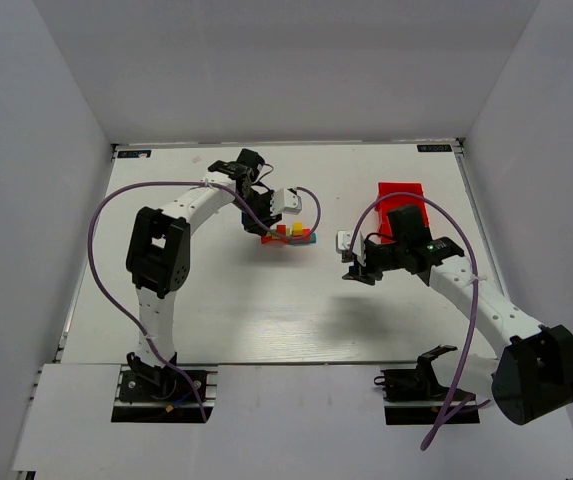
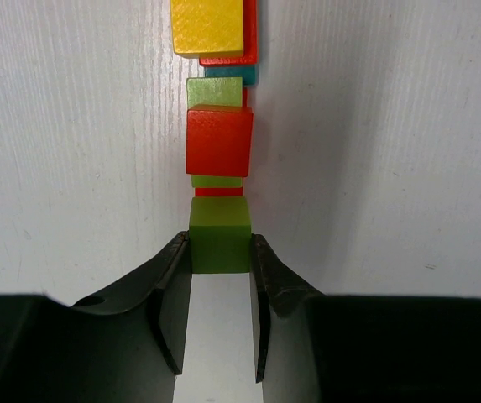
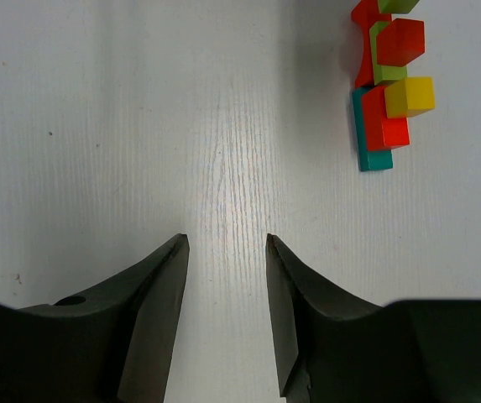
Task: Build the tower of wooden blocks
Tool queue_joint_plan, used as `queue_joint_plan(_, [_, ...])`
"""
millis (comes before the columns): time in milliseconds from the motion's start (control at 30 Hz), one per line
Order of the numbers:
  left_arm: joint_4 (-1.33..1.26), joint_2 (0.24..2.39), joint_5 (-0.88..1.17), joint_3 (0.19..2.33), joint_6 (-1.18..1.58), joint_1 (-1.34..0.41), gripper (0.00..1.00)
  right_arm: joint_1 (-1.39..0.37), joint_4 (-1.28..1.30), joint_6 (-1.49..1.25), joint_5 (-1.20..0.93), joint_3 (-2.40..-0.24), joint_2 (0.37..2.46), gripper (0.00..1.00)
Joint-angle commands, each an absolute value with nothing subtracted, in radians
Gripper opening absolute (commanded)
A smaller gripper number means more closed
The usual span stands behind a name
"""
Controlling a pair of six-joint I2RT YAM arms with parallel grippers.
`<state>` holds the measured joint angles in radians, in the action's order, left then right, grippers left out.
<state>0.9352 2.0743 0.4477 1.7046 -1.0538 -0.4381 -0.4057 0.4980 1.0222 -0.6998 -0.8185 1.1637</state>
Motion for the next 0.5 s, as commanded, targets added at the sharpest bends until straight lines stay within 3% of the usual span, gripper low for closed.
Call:
queue_joint_plan(0, [0.948, 2.071, 0.485, 1.721, -1.057, -0.443, 0.02, -0.4, 0.486, 1.026, -0.727, -0.815, 1.151, 0.48])
queue_joint_plan(467, [0.957, 2.071, 0.485, 1.712, -1.057, -0.443, 0.02, -0.399, 0.483, 1.029, -0.732, -0.815, 1.155, 0.48])
